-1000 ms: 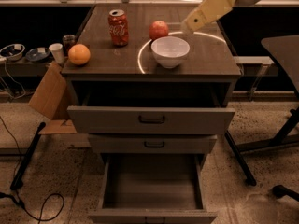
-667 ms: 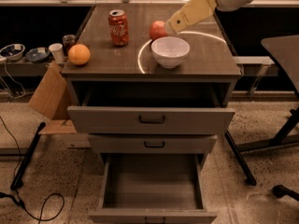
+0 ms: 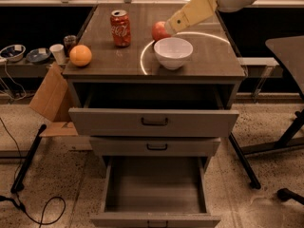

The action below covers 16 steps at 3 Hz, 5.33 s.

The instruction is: Place apple into bottom drawer

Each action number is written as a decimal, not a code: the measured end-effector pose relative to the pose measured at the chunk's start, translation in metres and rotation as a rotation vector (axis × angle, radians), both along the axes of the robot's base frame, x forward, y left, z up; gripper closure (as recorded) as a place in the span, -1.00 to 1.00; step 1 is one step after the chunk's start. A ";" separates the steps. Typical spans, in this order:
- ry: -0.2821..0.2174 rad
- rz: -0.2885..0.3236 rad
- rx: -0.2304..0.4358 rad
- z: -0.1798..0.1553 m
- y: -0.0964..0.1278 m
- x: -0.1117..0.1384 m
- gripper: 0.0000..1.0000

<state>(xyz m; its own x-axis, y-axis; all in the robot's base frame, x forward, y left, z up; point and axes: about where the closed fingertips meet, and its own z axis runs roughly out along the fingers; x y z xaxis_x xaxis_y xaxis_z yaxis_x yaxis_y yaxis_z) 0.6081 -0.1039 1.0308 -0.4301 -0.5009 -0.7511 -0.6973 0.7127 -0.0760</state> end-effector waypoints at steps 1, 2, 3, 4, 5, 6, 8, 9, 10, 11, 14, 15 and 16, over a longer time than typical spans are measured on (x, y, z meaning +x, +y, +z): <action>0.017 -0.053 0.037 -0.013 0.004 0.018 -1.00; 0.034 -0.109 0.073 -0.027 0.009 0.047 -1.00; 0.050 -0.184 0.116 -0.048 0.008 0.083 -1.00; 0.057 -0.287 0.157 -0.067 -0.004 0.127 -1.00; 0.057 -0.338 0.171 -0.076 -0.014 0.151 -1.00; 0.058 -0.338 0.171 -0.076 -0.013 0.151 -1.00; 0.109 -0.322 0.194 -0.093 0.002 0.178 -1.00; 0.133 -0.342 0.196 -0.104 0.002 0.206 -1.00; 0.170 -0.388 0.200 -0.122 0.004 0.233 -1.00; 0.178 -0.446 0.230 -0.129 0.011 0.253 -1.00; 0.134 -0.517 0.248 -0.137 0.032 0.258 -1.00; 0.130 -0.520 0.233 -0.142 0.039 0.258 -1.00; 0.112 -0.524 0.204 -0.141 0.055 0.264 -1.00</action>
Offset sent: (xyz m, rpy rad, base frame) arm 0.0892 0.0118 -0.0477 0.1222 0.0588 -0.1878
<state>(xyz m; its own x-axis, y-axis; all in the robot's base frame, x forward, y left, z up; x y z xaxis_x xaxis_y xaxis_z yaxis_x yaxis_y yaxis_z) 0.8725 -0.0486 0.8902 -0.6644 -0.0490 -0.7458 -0.2429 0.9578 0.1535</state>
